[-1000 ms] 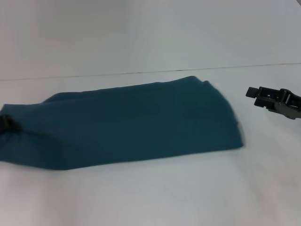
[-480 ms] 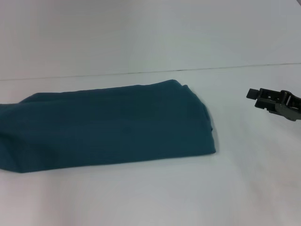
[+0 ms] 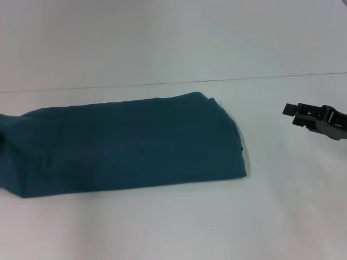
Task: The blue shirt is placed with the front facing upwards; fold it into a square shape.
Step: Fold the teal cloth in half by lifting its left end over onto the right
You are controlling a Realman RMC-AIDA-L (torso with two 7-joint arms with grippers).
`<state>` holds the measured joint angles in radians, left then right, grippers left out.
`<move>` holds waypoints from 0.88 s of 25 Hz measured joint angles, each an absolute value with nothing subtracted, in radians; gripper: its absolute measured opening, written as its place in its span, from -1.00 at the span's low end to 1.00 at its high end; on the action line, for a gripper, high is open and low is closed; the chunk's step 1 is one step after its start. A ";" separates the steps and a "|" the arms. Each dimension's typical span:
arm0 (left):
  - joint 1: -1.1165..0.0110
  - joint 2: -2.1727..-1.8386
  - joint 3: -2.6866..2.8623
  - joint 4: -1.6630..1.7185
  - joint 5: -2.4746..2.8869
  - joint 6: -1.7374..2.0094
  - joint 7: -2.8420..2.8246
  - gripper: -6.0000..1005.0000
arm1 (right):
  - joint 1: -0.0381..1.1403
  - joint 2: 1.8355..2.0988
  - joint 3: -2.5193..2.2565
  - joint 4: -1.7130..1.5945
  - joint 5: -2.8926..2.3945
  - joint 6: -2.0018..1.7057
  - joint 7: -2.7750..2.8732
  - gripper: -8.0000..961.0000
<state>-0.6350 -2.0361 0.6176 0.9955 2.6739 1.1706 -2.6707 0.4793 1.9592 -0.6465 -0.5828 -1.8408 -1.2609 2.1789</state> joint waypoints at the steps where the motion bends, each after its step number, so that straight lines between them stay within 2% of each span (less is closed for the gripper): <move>1: -0.635 -2.039 0.655 1.024 2.678 1.186 -2.707 -0.74 | 0.479 1.960 -0.646 -0.583 -1.841 -1.261 2.179 0.31; 4: -0.636 -2.042 0.712 1.069 2.685 1.216 -2.771 -0.73 | 0.478 1.962 -0.646 -0.583 -1.841 -1.260 2.178 0.31; 11: -0.714 -2.079 0.762 1.181 2.698 1.325 -2.846 -0.71 | 0.479 1.967 -0.647 -0.583 -1.841 -1.252 2.178 0.31; 17: -0.783 -2.099 0.777 1.218 2.699 1.382 -2.856 -0.70 | 0.483 1.968 -0.647 -0.583 -1.841 -1.252 2.177 0.31; 22: -0.811 -2.104 0.823 1.265 2.700 1.414 -2.892 -0.69 | 0.488 1.969 -0.647 -0.583 -1.841 -1.252 2.177 0.31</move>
<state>-0.8110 -2.1043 0.8230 1.2650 2.6996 1.4139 -2.8922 0.4877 1.9693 -0.6473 -0.5828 -1.8408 -1.2516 2.1767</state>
